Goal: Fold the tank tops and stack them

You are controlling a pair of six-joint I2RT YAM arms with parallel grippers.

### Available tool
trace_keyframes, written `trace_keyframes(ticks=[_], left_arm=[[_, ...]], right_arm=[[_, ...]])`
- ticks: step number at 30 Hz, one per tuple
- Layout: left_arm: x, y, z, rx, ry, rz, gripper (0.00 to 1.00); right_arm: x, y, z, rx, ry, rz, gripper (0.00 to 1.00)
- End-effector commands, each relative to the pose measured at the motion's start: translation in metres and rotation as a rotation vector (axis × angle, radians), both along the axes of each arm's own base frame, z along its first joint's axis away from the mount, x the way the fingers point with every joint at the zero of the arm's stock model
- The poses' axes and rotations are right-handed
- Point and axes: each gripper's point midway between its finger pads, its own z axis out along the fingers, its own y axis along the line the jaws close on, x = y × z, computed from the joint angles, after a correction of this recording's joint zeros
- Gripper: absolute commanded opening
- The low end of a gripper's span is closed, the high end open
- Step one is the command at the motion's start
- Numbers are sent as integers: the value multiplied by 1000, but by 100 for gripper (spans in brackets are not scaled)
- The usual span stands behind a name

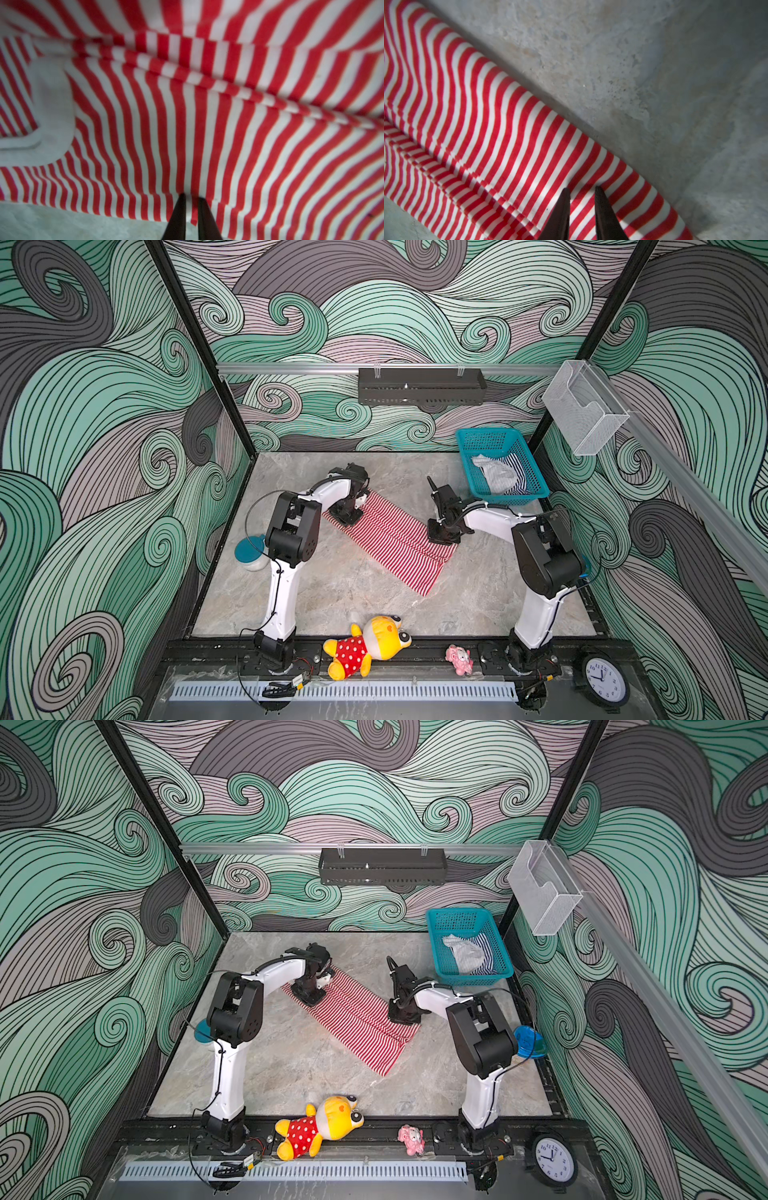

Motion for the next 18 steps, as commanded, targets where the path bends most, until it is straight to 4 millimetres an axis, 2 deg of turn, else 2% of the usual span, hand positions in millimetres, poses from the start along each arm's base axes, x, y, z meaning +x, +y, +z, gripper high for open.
trace_keyframes(ticks=[1,5,9,13,18], left_arm=[[24,2,-20,48,14,-15,15],[69,-8,-23,58,-44,-22,16],[106,-16,-24,65,-117,-30,16],[116,-21,-23,38,-159,-18,17],[115,-23,-11,4,-209,-5,17]], right_arm=[[-43,-8,-17,-68,107,-9,24],[-68,7,-13,-61,122,-8,24],[-95,33,-10,-16,163,-11,24],[-108,48,-4,-25,153,6,24],[-120,87,2,69,177,49,24]])
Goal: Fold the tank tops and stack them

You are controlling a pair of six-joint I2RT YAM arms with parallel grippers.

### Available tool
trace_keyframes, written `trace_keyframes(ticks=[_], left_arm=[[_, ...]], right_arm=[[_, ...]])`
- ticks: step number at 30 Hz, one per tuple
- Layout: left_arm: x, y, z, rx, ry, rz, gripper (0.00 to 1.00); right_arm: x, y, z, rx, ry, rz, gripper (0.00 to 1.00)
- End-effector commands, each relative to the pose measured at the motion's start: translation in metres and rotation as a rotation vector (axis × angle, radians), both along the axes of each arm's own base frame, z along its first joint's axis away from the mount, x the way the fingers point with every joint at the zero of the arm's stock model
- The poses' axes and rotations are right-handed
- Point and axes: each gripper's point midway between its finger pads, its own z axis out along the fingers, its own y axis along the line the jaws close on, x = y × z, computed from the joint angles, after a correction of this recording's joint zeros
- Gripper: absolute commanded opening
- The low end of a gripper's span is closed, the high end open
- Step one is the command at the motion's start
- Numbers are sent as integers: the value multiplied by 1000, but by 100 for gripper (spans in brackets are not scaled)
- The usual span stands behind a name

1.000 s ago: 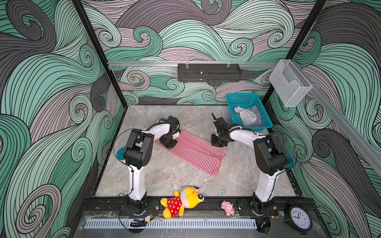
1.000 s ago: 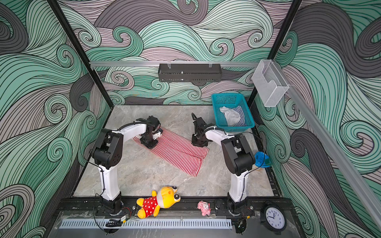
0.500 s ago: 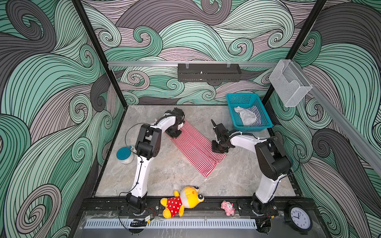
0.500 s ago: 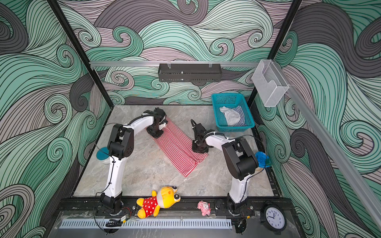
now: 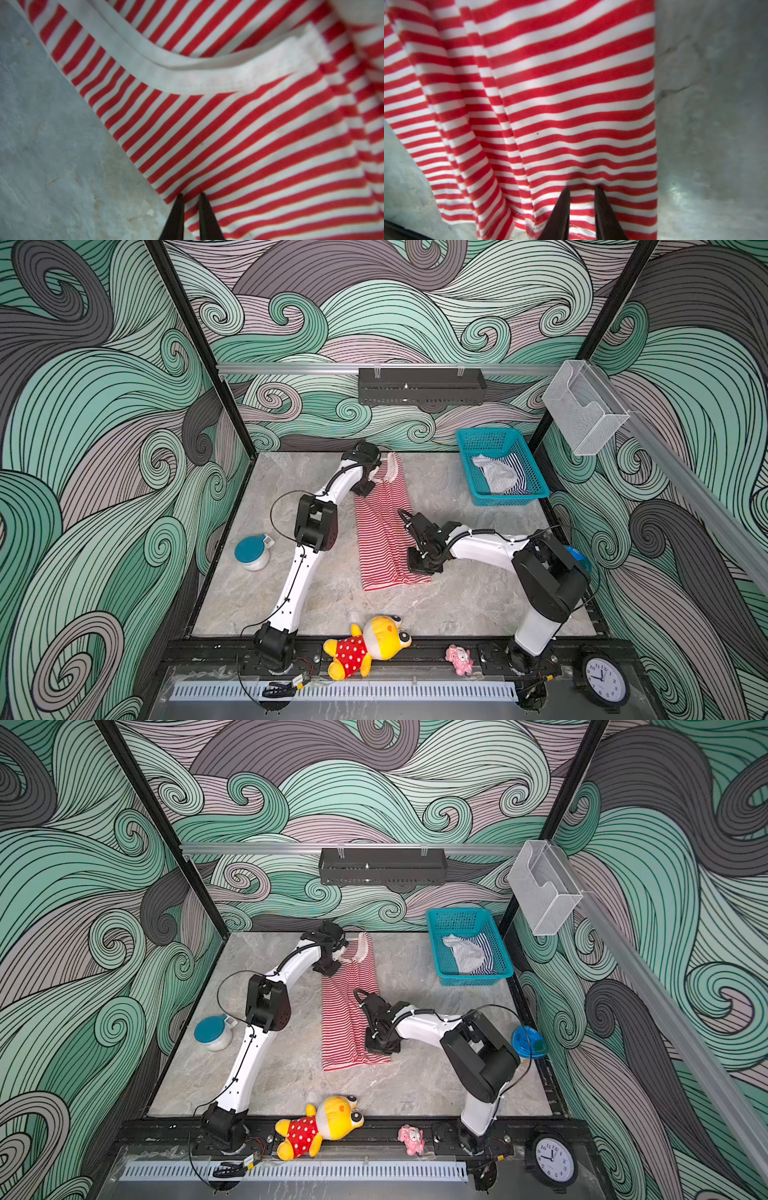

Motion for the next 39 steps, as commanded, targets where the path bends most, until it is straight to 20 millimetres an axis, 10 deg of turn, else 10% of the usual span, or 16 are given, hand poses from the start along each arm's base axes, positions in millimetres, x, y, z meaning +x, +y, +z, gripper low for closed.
trace_keyframes(ticks=[1,6,13,24,39], left_arm=[[-11,10,-11,6,36,18,17],[-12,13,35,-18,-28,44,19],[-54,11,78,-67,-22,-13,27],[-184,11,58,-127,73,-177,43],[-269,-1,52,-162,118,-293,45]], right_arm=[[-19,15,0,14,77,-12,24],[-11,14,18,-16,5,9,27],[6,-3,66,-6,-124,-14,75],[-13,-11,24,277,44,-241,72],[-41,-33,-6,252,139,-348,43]])
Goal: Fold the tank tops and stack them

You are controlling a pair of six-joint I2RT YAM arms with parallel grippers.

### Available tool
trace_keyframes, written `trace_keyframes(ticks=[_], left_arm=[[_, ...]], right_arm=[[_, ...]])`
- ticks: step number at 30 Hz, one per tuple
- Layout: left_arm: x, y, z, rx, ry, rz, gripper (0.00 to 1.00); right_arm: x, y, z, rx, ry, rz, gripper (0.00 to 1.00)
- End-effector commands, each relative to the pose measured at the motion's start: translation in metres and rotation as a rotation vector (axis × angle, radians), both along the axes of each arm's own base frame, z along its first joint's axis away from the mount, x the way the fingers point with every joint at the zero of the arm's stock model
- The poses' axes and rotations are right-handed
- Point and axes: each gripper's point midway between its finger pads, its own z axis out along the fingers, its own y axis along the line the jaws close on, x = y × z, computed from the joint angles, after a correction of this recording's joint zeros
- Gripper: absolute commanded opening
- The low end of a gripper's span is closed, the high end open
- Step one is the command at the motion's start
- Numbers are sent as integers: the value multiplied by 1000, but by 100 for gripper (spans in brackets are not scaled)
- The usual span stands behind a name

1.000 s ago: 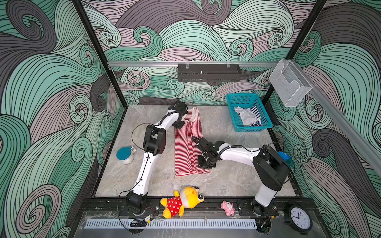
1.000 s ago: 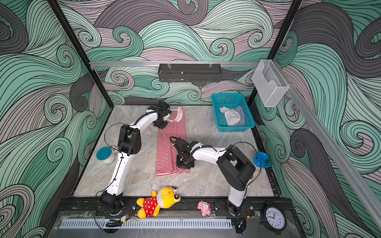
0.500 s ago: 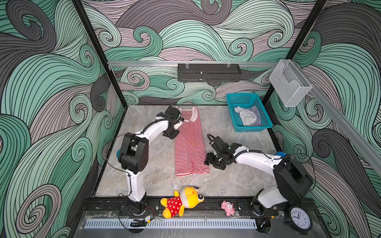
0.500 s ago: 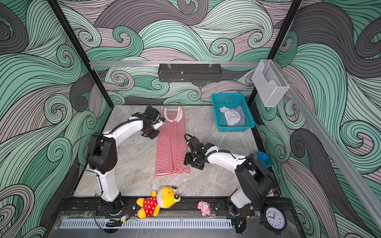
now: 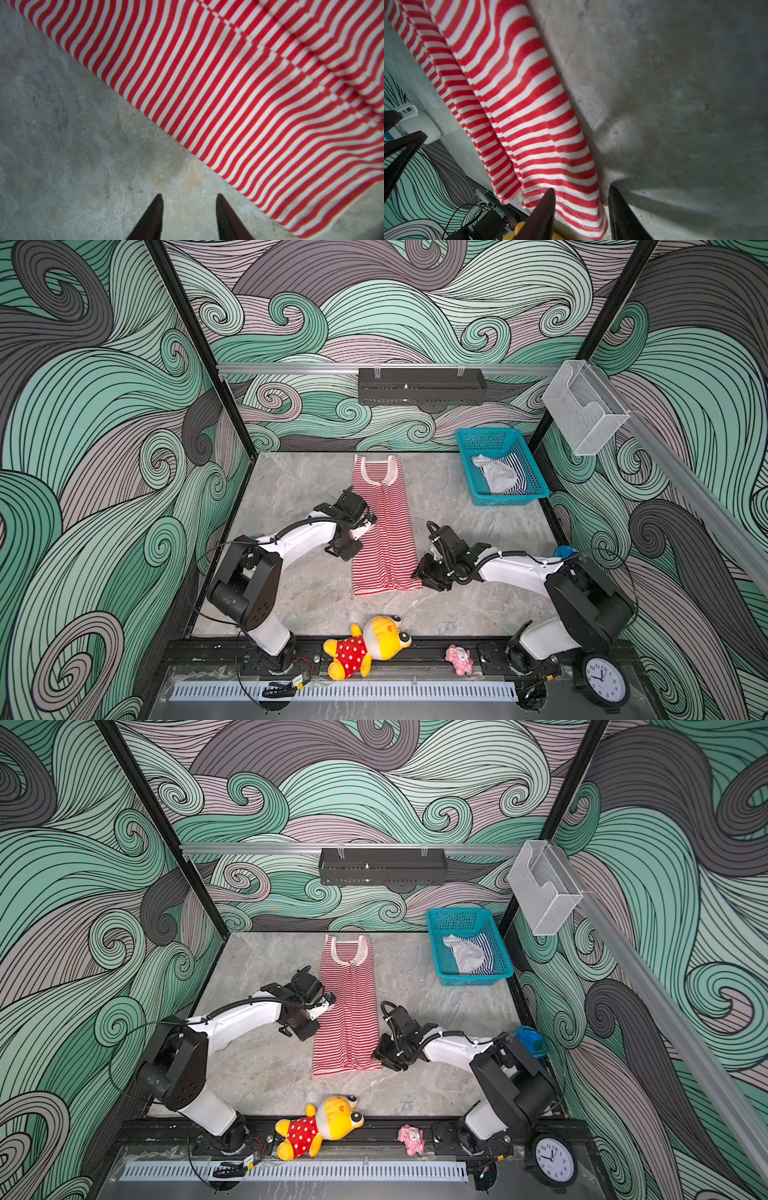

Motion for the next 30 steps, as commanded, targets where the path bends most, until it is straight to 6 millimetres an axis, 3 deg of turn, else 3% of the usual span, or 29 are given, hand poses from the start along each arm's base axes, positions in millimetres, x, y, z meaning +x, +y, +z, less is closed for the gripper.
trace_keyframes(ticks=[1,11,16,20,30], left_arm=[[-10,-13,11,-52,3,-55,45],[-48,-27,-9,30,55,-159,46],[-60,-30,-11,28,78,-186,46],[-71,-30,-14,15,111,-208,46],[-100,-40,-26,27,169,-314,47]], right_arm=[[-14,-15,-11,-43,61,-46,43],[-19,-16,-25,-24,81,-80,38],[-20,-17,-28,-29,87,-83,18],[-18,-16,-23,-23,71,-83,8],[-2,-4,-4,-7,23,-45,0]])
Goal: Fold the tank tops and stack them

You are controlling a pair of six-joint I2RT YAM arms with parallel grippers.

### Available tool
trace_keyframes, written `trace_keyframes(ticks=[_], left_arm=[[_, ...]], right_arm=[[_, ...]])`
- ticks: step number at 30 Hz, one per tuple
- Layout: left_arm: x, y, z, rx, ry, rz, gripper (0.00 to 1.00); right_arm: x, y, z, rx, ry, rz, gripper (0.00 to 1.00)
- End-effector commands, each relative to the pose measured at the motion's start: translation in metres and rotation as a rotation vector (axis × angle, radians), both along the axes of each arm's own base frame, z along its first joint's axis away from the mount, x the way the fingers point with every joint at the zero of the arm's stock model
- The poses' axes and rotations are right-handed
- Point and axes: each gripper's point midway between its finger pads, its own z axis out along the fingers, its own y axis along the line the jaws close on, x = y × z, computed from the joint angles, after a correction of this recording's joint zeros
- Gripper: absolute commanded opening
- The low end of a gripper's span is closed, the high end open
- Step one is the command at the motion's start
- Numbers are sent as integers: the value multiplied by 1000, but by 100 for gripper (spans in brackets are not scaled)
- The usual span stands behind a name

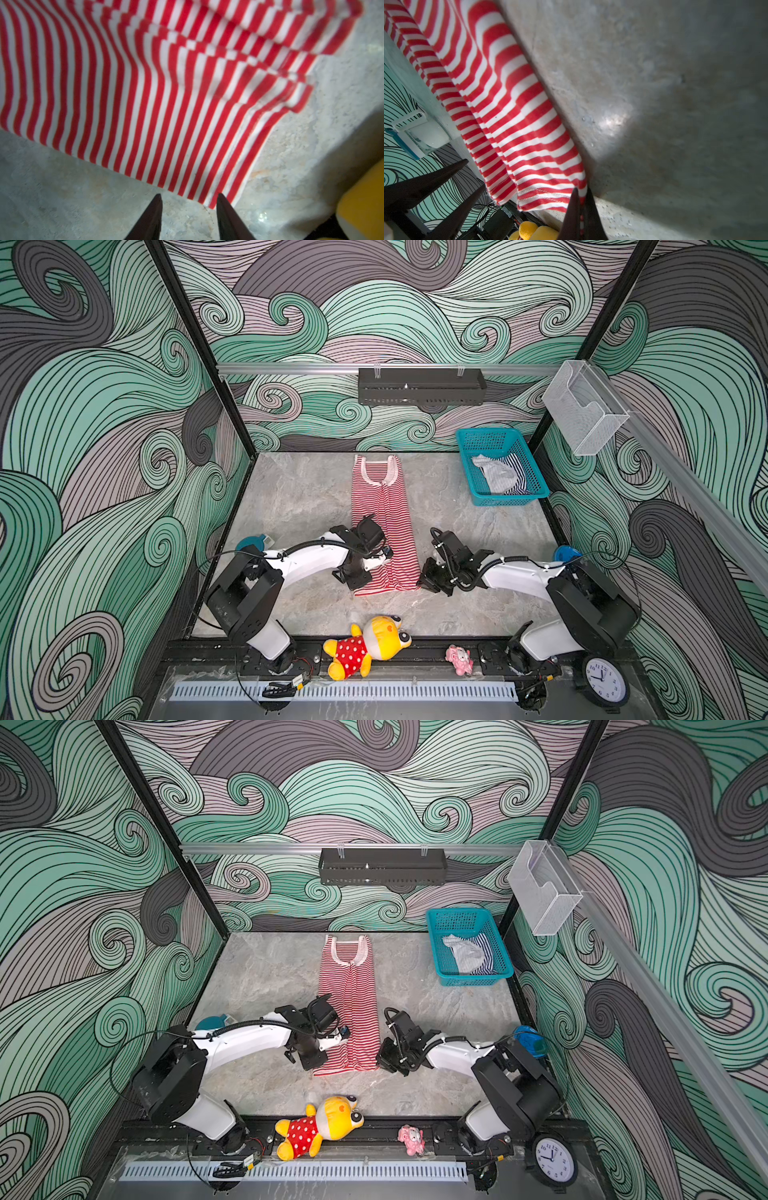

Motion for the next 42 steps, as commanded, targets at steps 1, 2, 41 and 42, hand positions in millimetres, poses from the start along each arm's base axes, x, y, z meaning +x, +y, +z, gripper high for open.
trace_keyframes(ticks=[1,2,41,42], left_arm=[[-17,-2,0,0,38,-58,46],[-19,-3,-1,3,44,-65,46],[-60,-5,16,8,208,-192,1],[-63,-4,21,3,209,-196,1]], right_arm=[[4,-2,2,-37,-3,0,0],[5,-2,2,-37,-5,1,0],[0,-11,51,-5,-111,8,0],[-3,-11,56,-2,-121,9,0]])
